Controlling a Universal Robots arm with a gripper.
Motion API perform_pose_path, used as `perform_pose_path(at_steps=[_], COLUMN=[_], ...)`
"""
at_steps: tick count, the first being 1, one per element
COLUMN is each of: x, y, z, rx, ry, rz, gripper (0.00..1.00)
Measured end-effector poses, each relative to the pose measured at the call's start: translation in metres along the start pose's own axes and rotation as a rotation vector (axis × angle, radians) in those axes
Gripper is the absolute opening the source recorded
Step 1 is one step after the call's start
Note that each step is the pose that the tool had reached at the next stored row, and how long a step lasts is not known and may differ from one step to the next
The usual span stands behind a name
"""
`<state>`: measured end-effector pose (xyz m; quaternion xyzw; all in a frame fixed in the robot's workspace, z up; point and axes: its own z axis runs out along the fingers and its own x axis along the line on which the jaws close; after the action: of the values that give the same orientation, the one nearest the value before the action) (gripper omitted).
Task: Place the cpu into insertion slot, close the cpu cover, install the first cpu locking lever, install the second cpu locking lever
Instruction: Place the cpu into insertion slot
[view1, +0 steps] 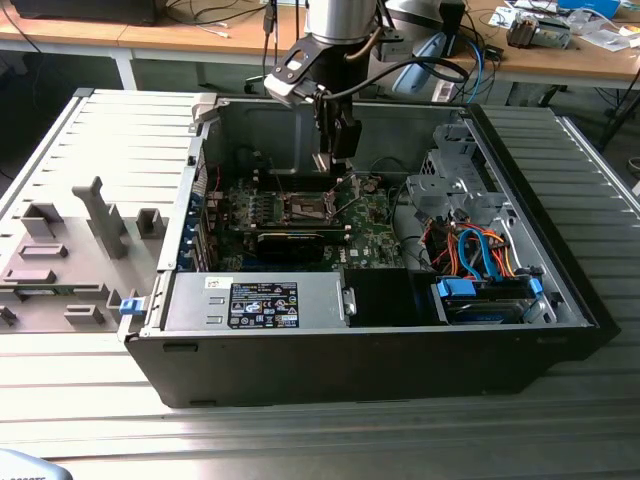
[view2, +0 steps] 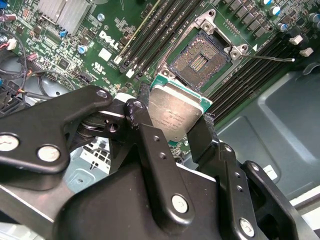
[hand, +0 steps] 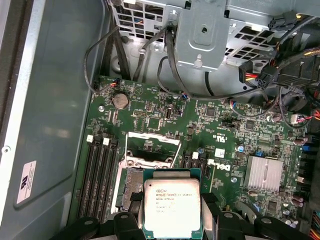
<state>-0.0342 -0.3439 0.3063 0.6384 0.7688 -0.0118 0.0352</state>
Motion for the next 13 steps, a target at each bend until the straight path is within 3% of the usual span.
perform_pose_path(at_steps=[13], x=[0.0001], y=[0.0000], z=[0.0010], rx=[0.0005], ry=[-0.0002], rz=[0.008], gripper=[0.55])
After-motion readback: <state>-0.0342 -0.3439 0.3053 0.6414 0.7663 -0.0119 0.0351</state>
